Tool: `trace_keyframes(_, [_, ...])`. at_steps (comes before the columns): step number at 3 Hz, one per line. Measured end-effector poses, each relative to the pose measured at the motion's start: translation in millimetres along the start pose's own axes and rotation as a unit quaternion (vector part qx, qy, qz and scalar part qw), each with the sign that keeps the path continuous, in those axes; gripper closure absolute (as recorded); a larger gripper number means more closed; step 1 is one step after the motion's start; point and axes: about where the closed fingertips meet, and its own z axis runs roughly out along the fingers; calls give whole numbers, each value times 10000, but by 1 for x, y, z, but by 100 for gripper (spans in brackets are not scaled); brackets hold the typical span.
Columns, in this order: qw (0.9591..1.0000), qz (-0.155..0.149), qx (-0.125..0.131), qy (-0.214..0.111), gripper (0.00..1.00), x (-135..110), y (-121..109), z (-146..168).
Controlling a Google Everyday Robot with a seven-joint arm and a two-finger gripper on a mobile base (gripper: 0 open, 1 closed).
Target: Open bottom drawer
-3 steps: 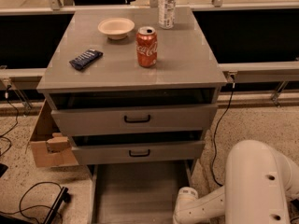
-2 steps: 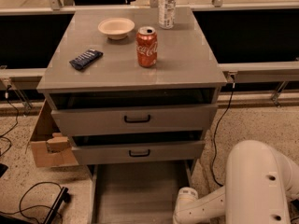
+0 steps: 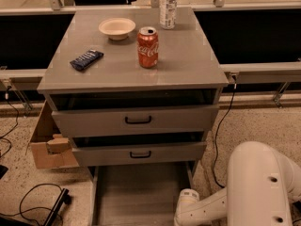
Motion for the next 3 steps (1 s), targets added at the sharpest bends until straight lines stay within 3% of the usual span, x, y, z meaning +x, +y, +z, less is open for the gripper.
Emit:
trace_keyframes(1, [10000,0,0,0,82,0,0,0])
trace_keyframes(3, [10000,0,-1,0,36,0,0,0])
